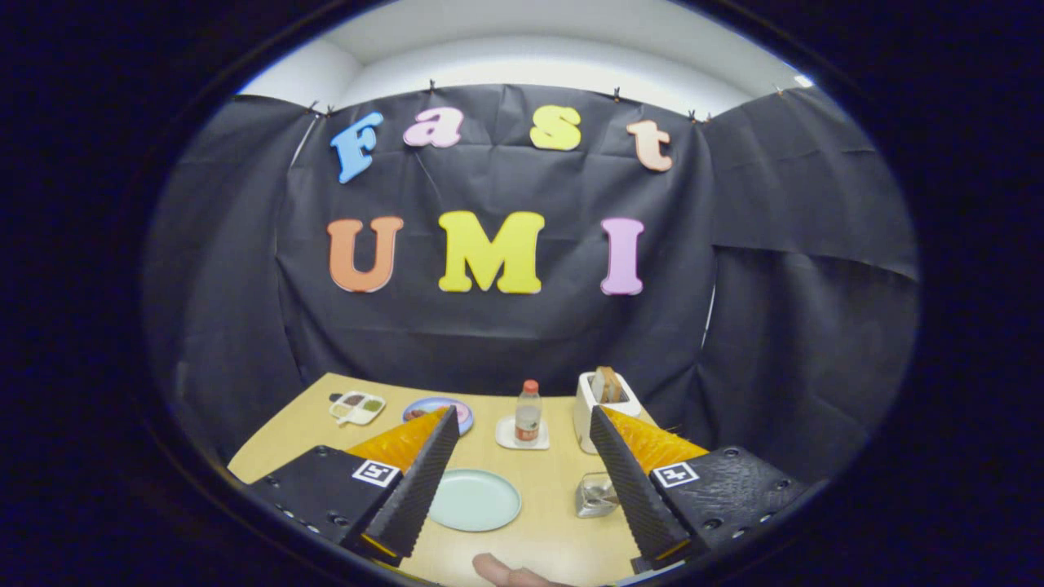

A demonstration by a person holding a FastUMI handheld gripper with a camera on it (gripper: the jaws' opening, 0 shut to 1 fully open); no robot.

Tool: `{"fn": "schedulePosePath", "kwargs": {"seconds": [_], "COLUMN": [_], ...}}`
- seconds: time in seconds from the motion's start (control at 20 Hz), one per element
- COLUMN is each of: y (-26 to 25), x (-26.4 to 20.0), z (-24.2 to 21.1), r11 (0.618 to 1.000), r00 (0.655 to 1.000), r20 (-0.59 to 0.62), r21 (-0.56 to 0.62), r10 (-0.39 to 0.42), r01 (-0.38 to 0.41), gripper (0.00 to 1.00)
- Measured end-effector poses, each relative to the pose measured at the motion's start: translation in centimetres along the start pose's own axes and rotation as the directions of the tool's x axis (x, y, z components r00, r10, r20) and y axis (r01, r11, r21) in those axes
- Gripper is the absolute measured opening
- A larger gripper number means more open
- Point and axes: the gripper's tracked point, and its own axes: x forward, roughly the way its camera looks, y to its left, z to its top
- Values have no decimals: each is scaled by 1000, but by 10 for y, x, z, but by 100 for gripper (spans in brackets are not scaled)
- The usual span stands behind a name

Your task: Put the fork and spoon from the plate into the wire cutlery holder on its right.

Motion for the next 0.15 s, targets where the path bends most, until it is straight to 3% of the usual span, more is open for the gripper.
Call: {"fn": "schedulePosePath", "kwargs": {"seconds": [0.15], "y": [5], "x": [-15], "z": [2], "r11": [1000], "r00": [997], "r20": [77], "r21": [-15], "r10": [12], "r01": [-11], "gripper": [96]}}
